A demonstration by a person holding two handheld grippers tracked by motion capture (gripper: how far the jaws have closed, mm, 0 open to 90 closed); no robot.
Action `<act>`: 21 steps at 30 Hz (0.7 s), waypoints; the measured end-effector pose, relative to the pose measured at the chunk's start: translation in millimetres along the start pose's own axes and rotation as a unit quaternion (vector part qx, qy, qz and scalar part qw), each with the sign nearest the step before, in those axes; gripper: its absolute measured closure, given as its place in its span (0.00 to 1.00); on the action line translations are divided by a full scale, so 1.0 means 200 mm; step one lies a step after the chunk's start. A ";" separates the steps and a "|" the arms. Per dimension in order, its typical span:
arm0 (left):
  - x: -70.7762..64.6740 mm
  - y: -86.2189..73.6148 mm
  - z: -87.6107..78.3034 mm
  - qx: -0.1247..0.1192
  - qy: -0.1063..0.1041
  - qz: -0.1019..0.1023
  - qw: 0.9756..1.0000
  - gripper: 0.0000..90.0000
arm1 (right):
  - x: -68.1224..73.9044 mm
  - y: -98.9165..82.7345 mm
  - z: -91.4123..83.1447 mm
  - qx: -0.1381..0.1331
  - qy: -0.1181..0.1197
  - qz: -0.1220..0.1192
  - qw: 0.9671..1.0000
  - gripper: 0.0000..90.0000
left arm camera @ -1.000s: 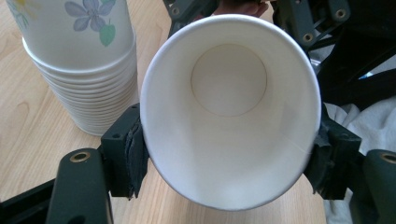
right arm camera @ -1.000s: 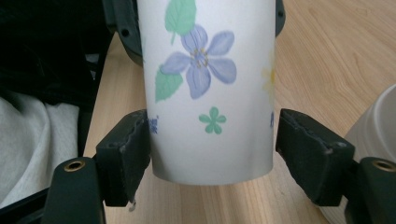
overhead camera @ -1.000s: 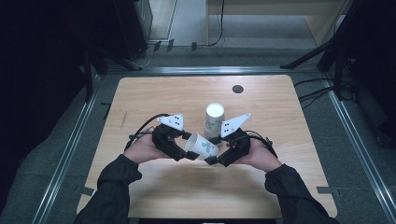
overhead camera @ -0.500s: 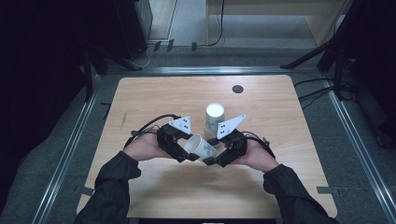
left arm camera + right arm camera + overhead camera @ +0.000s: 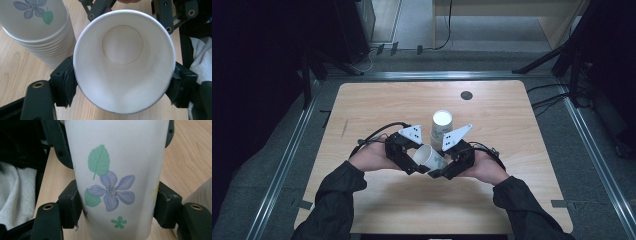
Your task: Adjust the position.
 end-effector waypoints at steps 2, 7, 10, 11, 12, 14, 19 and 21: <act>0.00 0.00 0.00 -0.008 -0.004 0.001 1.000 0.19 | 0.00 0.01 -0.01 -0.003 0.001 0.003 1.000 0.37; 0.00 0.01 -0.02 -0.037 0.000 -0.003 0.999 0.16 | -0.01 0.02 -0.04 -0.017 -0.002 0.008 1.000 0.37; 0.01 0.01 -0.04 -0.057 -0.005 -0.011 0.998 0.16 | 0.00 0.02 -0.05 -0.021 0.000 0.012 1.000 0.37; 0.01 0.00 -0.04 -0.063 -0.004 -0.016 0.998 0.16 | 0.00 0.02 -0.05 -0.022 -0.002 0.012 1.000 0.37; 0.01 0.00 -0.04 -0.068 -0.008 -0.019 0.997 0.16 | 0.00 0.02 -0.06 -0.023 -0.001 0.011 1.000 0.37; 0.01 -0.01 -0.05 -0.075 -0.009 -0.023 0.997 0.16 | 0.00 0.02 -0.06 -0.024 -0.002 0.008 1.000 0.37; 0.00 -0.02 -0.06 -0.102 -0.012 -0.041 0.994 0.17 | 0.00 0.03 -0.07 -0.027 -0.002 0.014 1.000 0.37; 0.00 -0.01 -0.06 -0.114 -0.012 -0.045 0.992 0.17 | 0.00 0.03 -0.06 -0.028 0.001 0.014 1.000 0.37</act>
Point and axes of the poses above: each handheld gripper's, and its own axes: z roughly forward along the jaws, y roughly out of its top, x roughly to its left, the point moved 10 cm from there along z, roughly forward along the jaws, and after that the axes turned 2 degrees about -x, right-handed, at the moved point
